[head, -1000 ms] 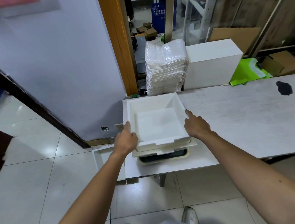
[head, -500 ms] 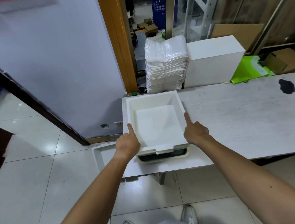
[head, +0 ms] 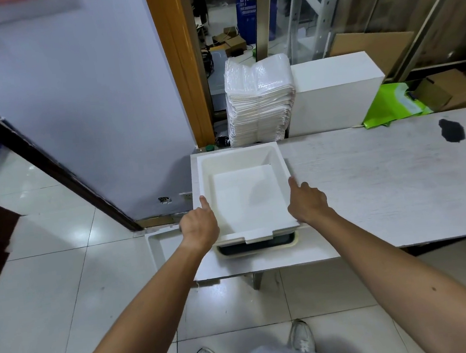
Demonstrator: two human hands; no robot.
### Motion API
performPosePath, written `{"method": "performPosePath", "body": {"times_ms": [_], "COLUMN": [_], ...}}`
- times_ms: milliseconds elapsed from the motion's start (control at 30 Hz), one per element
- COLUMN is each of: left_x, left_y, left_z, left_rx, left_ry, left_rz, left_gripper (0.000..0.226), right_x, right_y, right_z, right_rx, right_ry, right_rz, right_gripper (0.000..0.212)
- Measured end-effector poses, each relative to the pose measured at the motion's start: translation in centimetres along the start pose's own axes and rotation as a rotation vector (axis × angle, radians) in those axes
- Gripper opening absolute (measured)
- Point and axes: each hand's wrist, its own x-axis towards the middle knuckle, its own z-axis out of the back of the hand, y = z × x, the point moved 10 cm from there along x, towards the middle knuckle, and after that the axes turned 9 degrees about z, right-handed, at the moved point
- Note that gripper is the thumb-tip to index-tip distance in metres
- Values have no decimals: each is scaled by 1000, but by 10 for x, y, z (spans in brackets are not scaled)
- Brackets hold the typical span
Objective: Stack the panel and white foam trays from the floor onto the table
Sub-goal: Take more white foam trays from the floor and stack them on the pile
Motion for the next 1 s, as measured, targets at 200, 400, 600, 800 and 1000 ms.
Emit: {"method": "performPosePath", "body": {"times_ms": [200, 400, 600, 800, 1000], "left_x": [1, -3, 2, -1, 2], "left_y": [7, 1, 4, 12, 17], "left_z": [-7, -10, -16, -20, -13], "left_rx": [-26, -81, -145, -223, -236], "left_ry": [-62, -51, 1, 30, 19], "left_rz": [-32, -30, -23, -27, -46], "left_gripper": [71, 72, 76, 80, 74], "right_x": [1, -4, -6, -7, -8], "right_y": [1, 0, 0, -5, 0], "right_z": [-6, -16, -21, -31, -21], "right_rx": [-37, 38, 56, 165, 115], "right_ry": [0, -24, -24, 29, 68], "right_rz": [39, 32, 25, 22, 51], "right_gripper": [76, 83, 86, 90, 84]}}
